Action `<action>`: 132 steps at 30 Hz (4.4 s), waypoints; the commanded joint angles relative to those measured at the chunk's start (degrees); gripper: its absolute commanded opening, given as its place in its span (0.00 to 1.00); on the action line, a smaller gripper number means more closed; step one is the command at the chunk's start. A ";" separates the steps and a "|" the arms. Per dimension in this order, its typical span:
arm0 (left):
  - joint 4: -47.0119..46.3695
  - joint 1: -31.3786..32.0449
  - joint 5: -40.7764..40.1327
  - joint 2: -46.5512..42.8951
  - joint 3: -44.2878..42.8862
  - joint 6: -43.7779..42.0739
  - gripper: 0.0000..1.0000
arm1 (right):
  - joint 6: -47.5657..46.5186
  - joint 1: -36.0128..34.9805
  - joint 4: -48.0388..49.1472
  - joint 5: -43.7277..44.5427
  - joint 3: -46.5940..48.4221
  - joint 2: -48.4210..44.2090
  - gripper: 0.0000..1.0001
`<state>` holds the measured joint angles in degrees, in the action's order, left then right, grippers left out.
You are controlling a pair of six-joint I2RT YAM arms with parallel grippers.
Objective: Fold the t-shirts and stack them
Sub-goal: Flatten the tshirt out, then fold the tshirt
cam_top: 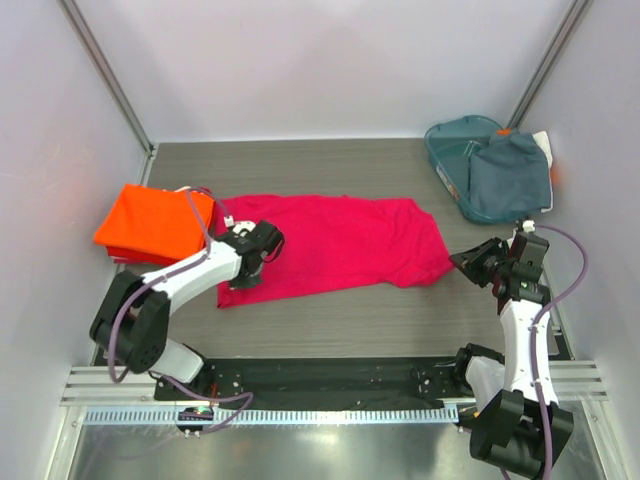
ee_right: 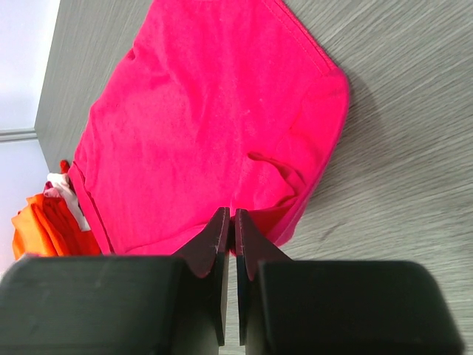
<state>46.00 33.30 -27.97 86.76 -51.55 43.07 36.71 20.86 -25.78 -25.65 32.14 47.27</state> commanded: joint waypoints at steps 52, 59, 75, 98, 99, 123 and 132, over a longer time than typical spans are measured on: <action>12.79 -21.70 8.28 -36.59 -56.38 -3.78 0.00 | 13.20 -1.00 1.00 2.01 84.69 2.91 0.01; 7.73 -21.87 0.11 -34.29 -38.13 0.70 0.00 | 26.96 -1.00 10.28 -7.47 61.41 10.65 0.01; -14.54 -30.75 25.23 0.99 -61.51 5.45 0.01 | 37.46 -1.53 23.94 -13.37 99.81 50.70 0.01; -55.03 -33.12 34.38 -14.16 3.97 10.37 0.00 | 26.17 0.41 42.23 -19.35 20.53 24.99 0.01; -55.92 -33.04 34.29 -16.16 9.74 10.80 0.00 | 24.05 0.41 40.65 -18.13 18.24 24.02 0.01; -18.59 -33.04 23.58 -68.26 37.49 13.17 0.00 | 1.62 0.85 -3.38 -5.82 -5.34 -25.55 0.01; -12.24 -33.04 25.94 -77.53 40.74 17.58 0.00 | 0.12 -0.03 -8.85 -3.18 -1.47 -27.58 0.01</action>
<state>30.65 0.62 -2.46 10.22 -11.33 59.11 38.59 21.32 -32.29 -30.44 27.05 19.51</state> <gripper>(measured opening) 0.005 0.039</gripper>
